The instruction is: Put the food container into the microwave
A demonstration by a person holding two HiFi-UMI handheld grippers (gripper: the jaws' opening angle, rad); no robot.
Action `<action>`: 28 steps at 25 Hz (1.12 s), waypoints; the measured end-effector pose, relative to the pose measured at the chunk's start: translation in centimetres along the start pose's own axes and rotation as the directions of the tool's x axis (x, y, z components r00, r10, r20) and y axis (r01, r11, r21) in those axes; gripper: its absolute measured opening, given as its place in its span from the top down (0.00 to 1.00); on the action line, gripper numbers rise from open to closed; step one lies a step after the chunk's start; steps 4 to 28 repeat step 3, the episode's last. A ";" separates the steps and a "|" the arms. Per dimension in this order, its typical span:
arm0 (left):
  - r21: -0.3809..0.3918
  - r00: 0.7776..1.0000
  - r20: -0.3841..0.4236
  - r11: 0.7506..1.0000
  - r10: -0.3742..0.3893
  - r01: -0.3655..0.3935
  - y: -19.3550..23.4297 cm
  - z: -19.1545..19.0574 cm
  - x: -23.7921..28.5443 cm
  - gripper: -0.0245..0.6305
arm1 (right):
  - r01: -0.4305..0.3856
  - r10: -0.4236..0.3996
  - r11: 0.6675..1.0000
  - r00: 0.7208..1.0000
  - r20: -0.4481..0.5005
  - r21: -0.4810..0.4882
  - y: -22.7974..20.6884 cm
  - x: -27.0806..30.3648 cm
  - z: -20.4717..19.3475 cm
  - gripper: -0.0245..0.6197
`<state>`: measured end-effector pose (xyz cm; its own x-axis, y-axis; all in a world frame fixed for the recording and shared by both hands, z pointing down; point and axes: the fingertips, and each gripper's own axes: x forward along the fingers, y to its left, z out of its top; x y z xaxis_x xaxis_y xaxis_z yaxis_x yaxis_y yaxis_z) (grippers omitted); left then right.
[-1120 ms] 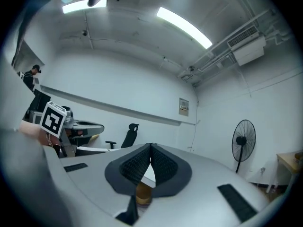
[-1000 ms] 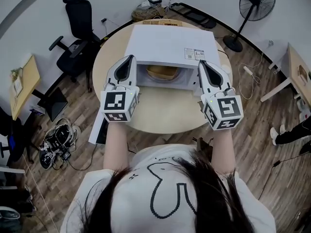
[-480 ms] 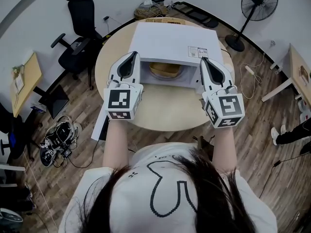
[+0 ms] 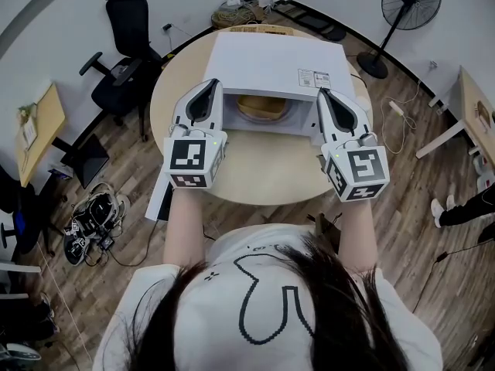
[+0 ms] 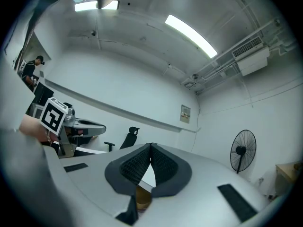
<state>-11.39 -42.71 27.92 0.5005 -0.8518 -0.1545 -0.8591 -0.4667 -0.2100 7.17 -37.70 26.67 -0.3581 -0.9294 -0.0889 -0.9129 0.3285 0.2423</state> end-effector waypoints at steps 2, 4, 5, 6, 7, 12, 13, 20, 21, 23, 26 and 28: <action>0.001 1.000 0.002 1.000 -0.001 0.001 -0.1 0.0 0.0 0.95 | -0.001 0.001 1.000 1.000 0.000 0.001 0.0 0.0 0.0 0.92; 0.001 1.000 0.004 1.000 -0.002 0.002 -0.2 0.1 0.0 0.95 | -0.002 0.002 1.000 1.000 0.000 0.002 0.0 0.0 0.0 0.92; 0.001 1.000 0.004 1.000 -0.002 0.002 -0.2 0.1 0.0 0.95 | -0.002 0.002 1.000 1.000 0.000 0.002 0.0 0.0 0.0 0.92; 0.001 1.000 0.004 1.000 -0.002 0.002 -0.2 0.1 0.0 0.95 | -0.002 0.002 1.000 1.000 0.000 0.002 0.0 0.0 0.0 0.92; 0.001 1.000 0.004 1.000 -0.002 0.002 -0.2 0.1 0.0 0.95 | -0.002 0.002 1.000 1.000 0.000 0.002 0.0 0.0 0.0 0.92; 0.001 1.000 0.004 1.000 -0.002 0.002 -0.2 0.1 0.0 0.95 | -0.002 0.002 1.000 1.000 0.000 0.002 0.0 0.0 0.0 0.92; 0.001 1.000 0.004 1.000 -0.002 0.002 -0.2 0.1 0.0 0.95 | -0.002 0.002 1.000 1.000 0.000 0.002 0.0 0.0 0.0 0.92; 0.001 1.000 0.004 1.000 -0.002 0.002 -0.2 0.1 0.0 0.95 | -0.002 0.002 1.000 1.000 0.000 0.002 0.0 0.0 0.0 0.92; 0.001 1.000 0.004 1.000 -0.002 0.002 -0.2 0.1 0.0 0.95 | -0.002 0.002 1.000 1.000 0.000 0.002 0.0 0.0 0.0 0.92; 0.001 1.000 0.004 1.000 -0.002 0.002 -0.2 0.1 0.0 0.95 | -0.002 0.002 1.000 1.000 0.000 0.002 0.0 0.0 0.0 0.92; 0.001 1.000 0.004 1.000 -0.002 0.002 -0.2 0.1 0.0 0.95 | -0.002 0.002 1.000 1.000 0.000 0.002 0.0 0.0 0.0 0.92; 0.001 1.000 0.004 1.000 -0.002 0.002 -0.2 0.1 0.0 0.95 | -0.002 0.002 1.000 1.000 0.000 0.002 0.0 0.0 0.0 0.92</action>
